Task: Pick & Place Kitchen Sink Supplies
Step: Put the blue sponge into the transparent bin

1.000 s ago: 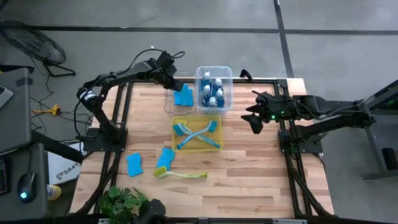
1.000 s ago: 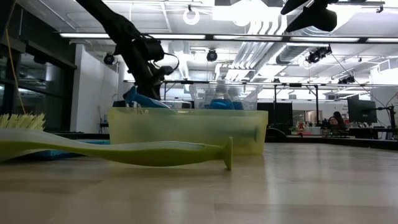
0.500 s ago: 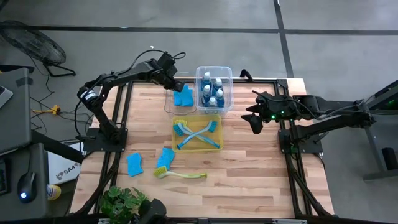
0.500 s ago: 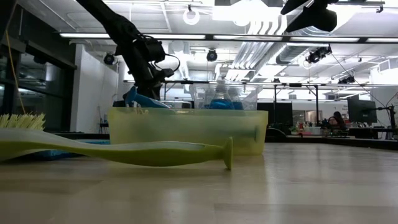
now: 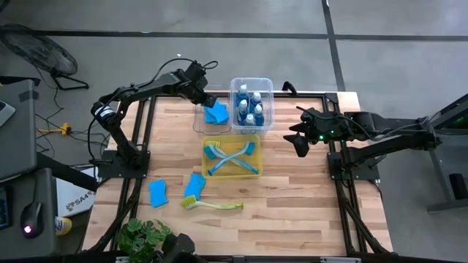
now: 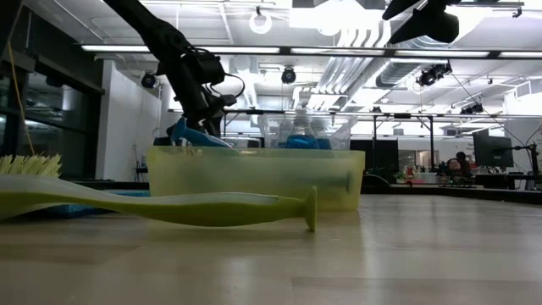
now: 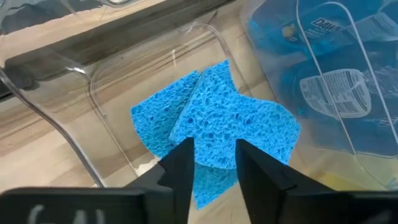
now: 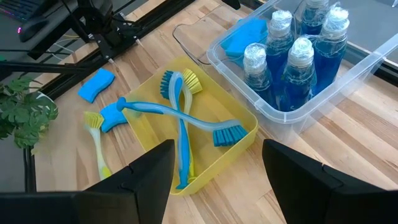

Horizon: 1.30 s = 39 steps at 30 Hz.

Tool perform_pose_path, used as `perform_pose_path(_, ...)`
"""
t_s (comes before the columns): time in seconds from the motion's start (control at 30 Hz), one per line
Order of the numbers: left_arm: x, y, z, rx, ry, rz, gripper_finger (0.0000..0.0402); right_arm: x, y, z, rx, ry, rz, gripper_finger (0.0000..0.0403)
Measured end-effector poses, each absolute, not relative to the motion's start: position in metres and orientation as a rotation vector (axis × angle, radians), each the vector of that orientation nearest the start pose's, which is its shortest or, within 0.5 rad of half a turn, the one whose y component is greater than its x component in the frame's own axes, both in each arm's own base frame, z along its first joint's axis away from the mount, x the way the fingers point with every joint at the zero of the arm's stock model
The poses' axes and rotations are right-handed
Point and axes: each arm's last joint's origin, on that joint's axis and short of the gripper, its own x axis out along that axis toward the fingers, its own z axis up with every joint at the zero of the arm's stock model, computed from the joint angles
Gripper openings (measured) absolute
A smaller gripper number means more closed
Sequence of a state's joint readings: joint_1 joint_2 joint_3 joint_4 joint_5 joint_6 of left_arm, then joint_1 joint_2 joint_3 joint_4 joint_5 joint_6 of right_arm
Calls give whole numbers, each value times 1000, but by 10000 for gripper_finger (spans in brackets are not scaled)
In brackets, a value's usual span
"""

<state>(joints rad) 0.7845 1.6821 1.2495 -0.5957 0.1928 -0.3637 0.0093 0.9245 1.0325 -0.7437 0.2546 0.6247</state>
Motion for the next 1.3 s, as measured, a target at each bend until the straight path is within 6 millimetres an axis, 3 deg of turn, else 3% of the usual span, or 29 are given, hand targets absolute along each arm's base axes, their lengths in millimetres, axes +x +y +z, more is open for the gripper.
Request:
perform_pose_path(0.2,253,242,246,-810,797,640,139,175,-6,343,517,535,-424,236)
perform_pose_path(0.6,255,237,306,-779,840,636,140,175,-5,343,528,542,-405,236)
perform_pose_path(0.93,239,197,330,-757,961,601,140,175,-4,343,539,554,-372,236)
perform_pose_path(1.3,219,126,355,-635,1110,554,140,174,-2,341,546,600,-328,236)
